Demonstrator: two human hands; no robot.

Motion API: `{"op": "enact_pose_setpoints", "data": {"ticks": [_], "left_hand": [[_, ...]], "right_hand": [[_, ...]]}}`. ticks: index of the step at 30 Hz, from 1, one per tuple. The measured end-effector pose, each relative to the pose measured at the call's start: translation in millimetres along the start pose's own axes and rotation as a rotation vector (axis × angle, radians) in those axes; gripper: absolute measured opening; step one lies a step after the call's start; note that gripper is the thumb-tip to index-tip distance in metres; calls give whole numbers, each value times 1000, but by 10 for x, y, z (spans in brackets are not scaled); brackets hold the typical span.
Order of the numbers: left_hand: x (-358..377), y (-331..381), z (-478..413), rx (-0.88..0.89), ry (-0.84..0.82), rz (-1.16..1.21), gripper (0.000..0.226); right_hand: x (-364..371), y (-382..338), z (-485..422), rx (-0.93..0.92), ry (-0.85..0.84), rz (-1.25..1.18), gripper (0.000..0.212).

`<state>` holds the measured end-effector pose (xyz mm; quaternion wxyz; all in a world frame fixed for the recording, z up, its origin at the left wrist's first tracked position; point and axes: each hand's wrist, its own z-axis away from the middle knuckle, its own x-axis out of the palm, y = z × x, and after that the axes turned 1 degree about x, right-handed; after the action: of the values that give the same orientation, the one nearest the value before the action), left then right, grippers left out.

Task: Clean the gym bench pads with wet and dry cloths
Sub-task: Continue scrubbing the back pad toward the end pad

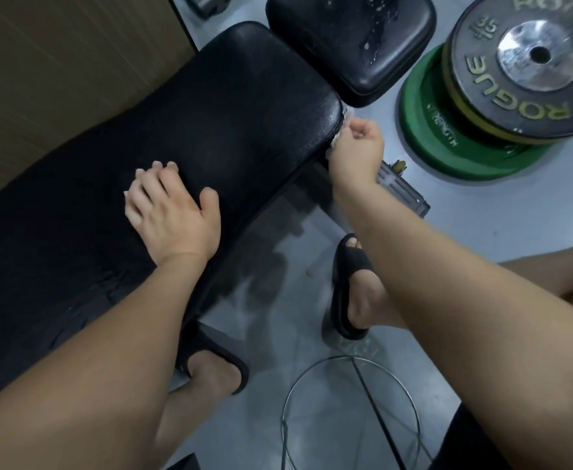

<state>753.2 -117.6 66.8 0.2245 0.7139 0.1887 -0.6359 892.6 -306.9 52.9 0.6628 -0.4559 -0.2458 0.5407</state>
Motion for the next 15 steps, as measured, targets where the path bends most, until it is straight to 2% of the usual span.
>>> {"op": "enact_pose_setpoints", "data": {"ticks": [3,8,12,15], "left_hand": [[-4,0,-7,9,2,6,57],[13,-11,-18,13,16,2,55],[-11,-21,-14,6,-9,34,57],[-25,-20,-19,-4,-13,57,57]], "right_hand": [[-111,52,53,-63,-9,91,10],[17,-328,-245,-201,-47,210,12],[-73,-335,-161,-393,-127,440,20],[-90,-561,-195,-580,-135,497,22]]}}
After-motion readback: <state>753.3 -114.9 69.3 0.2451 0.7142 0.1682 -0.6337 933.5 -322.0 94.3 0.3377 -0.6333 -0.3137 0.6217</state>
